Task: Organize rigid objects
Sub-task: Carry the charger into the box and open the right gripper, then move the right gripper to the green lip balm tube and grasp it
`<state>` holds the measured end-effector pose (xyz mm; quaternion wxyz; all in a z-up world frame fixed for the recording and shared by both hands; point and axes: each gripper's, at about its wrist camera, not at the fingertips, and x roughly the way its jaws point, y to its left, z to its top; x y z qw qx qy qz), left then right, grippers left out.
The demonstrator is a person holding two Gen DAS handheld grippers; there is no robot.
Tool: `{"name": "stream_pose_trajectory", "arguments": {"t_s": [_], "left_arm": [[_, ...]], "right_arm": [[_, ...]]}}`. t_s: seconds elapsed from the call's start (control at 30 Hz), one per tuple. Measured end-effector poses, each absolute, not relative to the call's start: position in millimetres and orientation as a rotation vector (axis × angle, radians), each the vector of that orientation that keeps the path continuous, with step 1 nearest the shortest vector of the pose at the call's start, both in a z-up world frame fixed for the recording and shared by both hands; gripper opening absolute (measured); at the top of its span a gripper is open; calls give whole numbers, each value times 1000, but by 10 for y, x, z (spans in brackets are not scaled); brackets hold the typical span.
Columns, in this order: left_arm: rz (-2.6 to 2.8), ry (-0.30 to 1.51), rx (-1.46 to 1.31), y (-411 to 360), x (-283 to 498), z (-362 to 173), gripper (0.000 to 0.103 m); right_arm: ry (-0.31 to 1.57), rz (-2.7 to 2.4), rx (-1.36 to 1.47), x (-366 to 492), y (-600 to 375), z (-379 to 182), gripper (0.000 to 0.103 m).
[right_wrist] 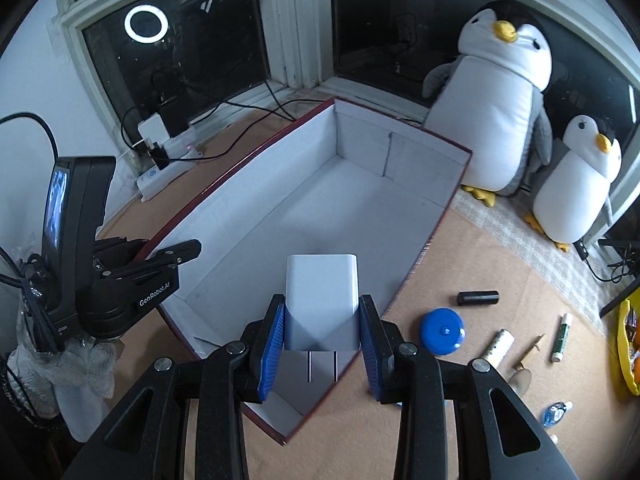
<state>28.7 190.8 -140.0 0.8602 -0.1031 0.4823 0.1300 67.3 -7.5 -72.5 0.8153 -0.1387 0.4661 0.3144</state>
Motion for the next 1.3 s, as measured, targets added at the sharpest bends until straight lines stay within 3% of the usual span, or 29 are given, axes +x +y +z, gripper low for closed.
{"name": "stream_pose_trajectory", "arguments": {"t_s": [0.27, 0.4, 0.6, 1.0, 1.3], "left_arm": [[273, 1017, -211, 1902, 292, -1409, 14], [280, 1028, -196, 1890, 302, -1423, 14], [292, 1058, -162, 1851, 318, -1444, 14], [331, 1115, -84, 1754, 365, -1414, 14], [368, 1145, -26, 1668, 404, -1396, 14]], "right_arm": [[998, 701, -321, 617, 87, -834, 32], [983, 702, -300, 608, 52, -805, 40], [959, 694, -230, 661, -185, -691, 40], [965, 501, -61, 1065, -1344, -652, 40], [1009, 284, -6, 1563, -2299, -1012, 40]]}}
